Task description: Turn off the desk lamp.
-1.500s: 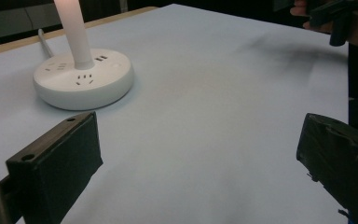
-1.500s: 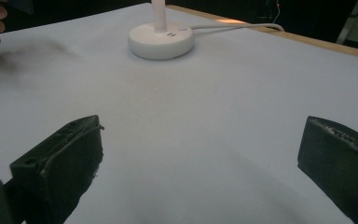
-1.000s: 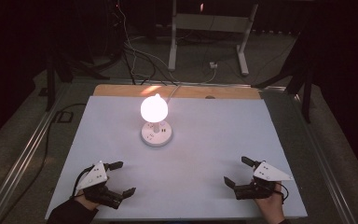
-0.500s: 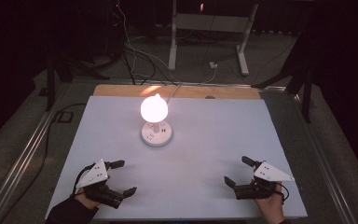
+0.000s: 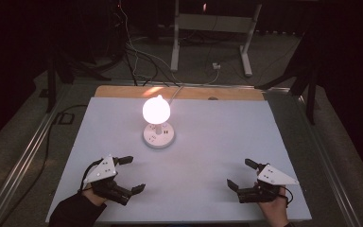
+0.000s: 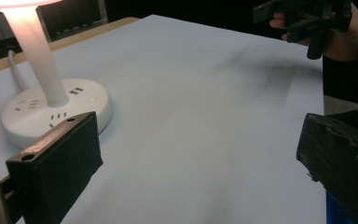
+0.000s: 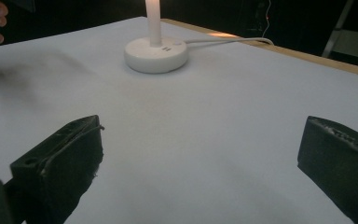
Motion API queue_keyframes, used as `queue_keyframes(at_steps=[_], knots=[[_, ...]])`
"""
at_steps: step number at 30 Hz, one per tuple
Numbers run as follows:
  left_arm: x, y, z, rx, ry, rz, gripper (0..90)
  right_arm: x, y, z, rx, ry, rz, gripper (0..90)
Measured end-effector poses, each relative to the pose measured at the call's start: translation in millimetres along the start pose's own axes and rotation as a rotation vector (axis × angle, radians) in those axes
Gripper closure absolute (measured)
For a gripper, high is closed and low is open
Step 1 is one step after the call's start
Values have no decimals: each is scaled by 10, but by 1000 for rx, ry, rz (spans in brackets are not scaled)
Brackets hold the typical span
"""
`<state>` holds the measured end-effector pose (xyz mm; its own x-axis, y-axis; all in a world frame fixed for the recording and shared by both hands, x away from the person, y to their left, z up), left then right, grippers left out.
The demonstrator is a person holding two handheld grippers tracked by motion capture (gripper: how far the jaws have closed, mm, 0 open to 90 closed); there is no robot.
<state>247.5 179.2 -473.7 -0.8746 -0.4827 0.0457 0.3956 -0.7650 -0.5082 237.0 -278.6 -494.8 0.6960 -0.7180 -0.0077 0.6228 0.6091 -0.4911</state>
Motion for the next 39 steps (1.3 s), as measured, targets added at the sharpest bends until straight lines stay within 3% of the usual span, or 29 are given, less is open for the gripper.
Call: queue_keyframes(at_steps=[22,39], knots=[[-77,335,350,1,-1,9,5,14,-18,-6,6,13,2,0],[-143,610,445,-14,-72,116,6,26,-23,-9,10,19,5,0]])
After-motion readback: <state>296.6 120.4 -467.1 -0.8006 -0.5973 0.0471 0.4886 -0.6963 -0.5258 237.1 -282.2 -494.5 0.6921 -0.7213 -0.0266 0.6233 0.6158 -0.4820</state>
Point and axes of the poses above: each handheld gripper's, and its own axes: y roughly forward along the jaws, z roughly out of its top, x roughly to its right, the point moved 1 cm from there along y, roughly forward along the jaws, and after that the axes turned 9 degrees about -x, right-handed, at the moved point
